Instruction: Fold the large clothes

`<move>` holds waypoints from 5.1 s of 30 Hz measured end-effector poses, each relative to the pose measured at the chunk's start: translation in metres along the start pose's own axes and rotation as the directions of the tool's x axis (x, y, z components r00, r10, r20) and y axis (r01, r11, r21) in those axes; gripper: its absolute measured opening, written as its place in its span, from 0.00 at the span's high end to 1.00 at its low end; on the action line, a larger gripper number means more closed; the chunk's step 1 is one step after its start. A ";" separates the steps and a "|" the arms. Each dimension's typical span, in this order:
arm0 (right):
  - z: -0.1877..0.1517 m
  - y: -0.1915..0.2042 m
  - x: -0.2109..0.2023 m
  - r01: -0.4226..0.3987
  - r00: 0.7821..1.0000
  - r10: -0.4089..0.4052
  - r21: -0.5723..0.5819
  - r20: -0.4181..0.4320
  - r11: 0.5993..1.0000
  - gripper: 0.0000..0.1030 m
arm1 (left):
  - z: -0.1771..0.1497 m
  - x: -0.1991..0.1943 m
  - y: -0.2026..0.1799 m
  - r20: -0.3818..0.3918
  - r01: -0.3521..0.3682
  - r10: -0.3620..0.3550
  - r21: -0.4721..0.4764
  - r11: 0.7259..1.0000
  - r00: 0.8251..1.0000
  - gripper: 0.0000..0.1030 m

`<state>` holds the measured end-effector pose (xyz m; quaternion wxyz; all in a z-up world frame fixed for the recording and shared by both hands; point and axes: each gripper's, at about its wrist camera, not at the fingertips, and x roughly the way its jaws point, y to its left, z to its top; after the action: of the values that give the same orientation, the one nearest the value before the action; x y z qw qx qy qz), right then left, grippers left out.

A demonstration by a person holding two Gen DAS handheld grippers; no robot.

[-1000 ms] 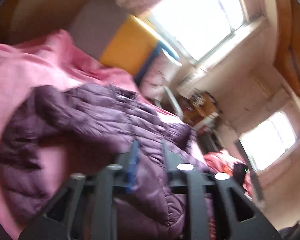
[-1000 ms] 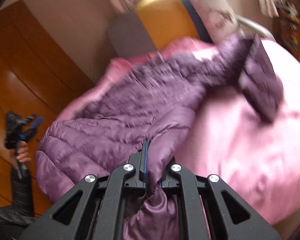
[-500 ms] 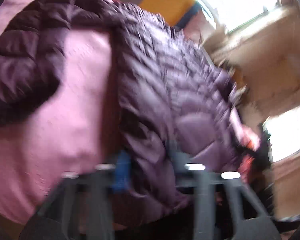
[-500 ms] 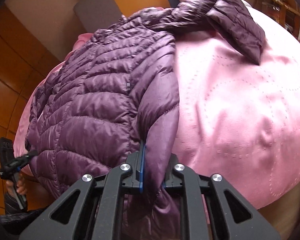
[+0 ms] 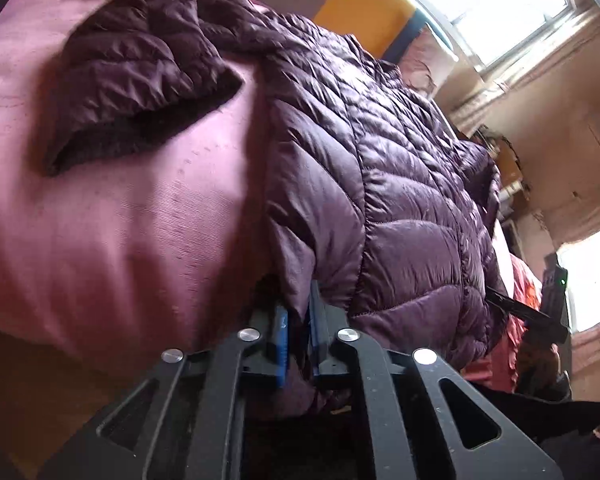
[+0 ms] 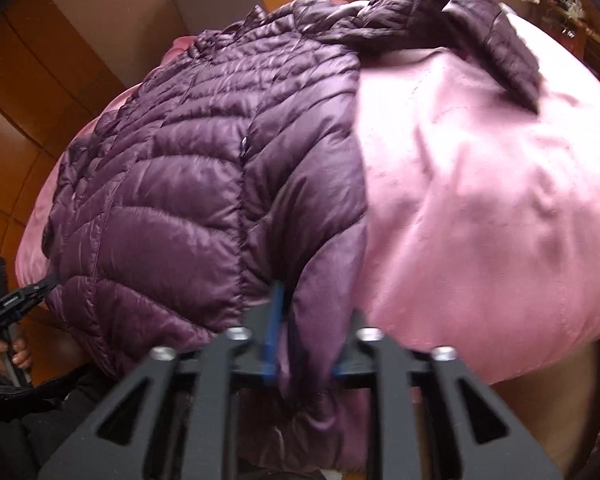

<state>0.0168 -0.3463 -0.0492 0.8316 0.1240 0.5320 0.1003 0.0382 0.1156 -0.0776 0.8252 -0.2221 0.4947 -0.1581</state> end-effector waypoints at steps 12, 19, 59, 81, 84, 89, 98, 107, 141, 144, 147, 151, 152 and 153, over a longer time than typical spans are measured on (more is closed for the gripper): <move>0.063 0.086 0.013 -0.030 0.988 0.046 -0.113 0.148 0.993 0.31 | 0.049 -0.025 -0.006 0.291 -0.440 0.404 0.068 0.896 0.867 0.27; 0.071 0.148 0.072 -0.070 0.994 0.084 -0.192 0.069 0.979 0.30 | 0.067 0.012 0.009 0.305 -0.613 0.550 0.170 0.772 0.777 0.70; 0.101 -0.031 -0.002 0.391 0.825 -0.431 0.181 0.365 0.903 0.14 | 0.102 -0.154 0.190 0.196 -0.475 0.731 -0.646 0.598 0.654 0.28; 0.165 -0.182 -0.149 0.410 0.730 -0.548 0.381 0.408 0.829 0.94 | 0.118 0.045 -0.073 0.203 -0.312 0.286 0.107 0.944 0.936 0.28; 0.164 -0.231 -0.159 0.402 0.748 -0.590 0.500 0.304 0.767 0.95 | 0.114 0.067 -0.083 0.157 -0.304 0.281 0.146 0.942 0.947 0.28; 0.155 -0.320 -0.121 0.397 0.812 -0.577 0.645 0.085 0.653 0.95 | 0.110 0.097 -0.080 0.091 -0.338 0.327 0.172 0.925 0.941 0.28; 0.153 -0.314 -0.055 0.718 0.609 -0.781 0.515 -0.141 0.467 0.65 | 0.111 0.102 -0.077 0.083 -0.375 0.366 0.184 0.908 0.927 0.27; 0.213 -0.133 -0.042 0.542 0.761 -0.595 0.251 0.258 0.802 0.33 | 0.151 0.082 -0.089 0.216 -0.339 0.298 0.187 0.922 0.930 0.27; 0.102 -0.195 -0.026 -0.108 0.920 -0.169 0.645 0.352 0.756 0.42 | 0.145 0.122 -0.057 0.195 -0.333 0.301 0.164 0.929 0.934 0.11; 0.087 -0.251 -0.051 -0.186 0.891 -0.206 0.737 0.406 0.650 0.45 | 0.143 0.122 -0.057 0.197 -0.347 0.314 0.167 0.923 0.929 0.10; 0.091 -0.290 -0.069 -0.214 0.872 -0.246 0.783 0.422 0.585 0.46 | 0.143 0.124 -0.059 0.197 -0.368 0.334 0.175 0.913 0.922 0.09; 0.110 -0.322 -0.071 -0.188 0.888 -0.257 0.810 0.382 0.556 0.71 | 0.142 0.125 -0.061 0.201 -0.397 0.361 0.180 0.900 0.911 0.06; 0.115 -0.324 -0.072 -0.167 0.893 -0.262 0.809 0.367 0.564 0.82 | 0.142 0.125 -0.061 0.203 -0.404 0.368 0.181 0.897 0.907 0.05; 0.119 -0.323 -0.072 -0.149 0.896 -0.266 0.804 0.356 0.576 0.88 | 0.142 0.125 -0.061 0.204 -0.407 0.371 0.180 0.896 0.906 0.05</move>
<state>0.1066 -0.6862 -0.0406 0.7805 0.4929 0.3192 -0.2144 0.2192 0.0328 -0.0808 0.8973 -0.0385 0.4390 -0.0242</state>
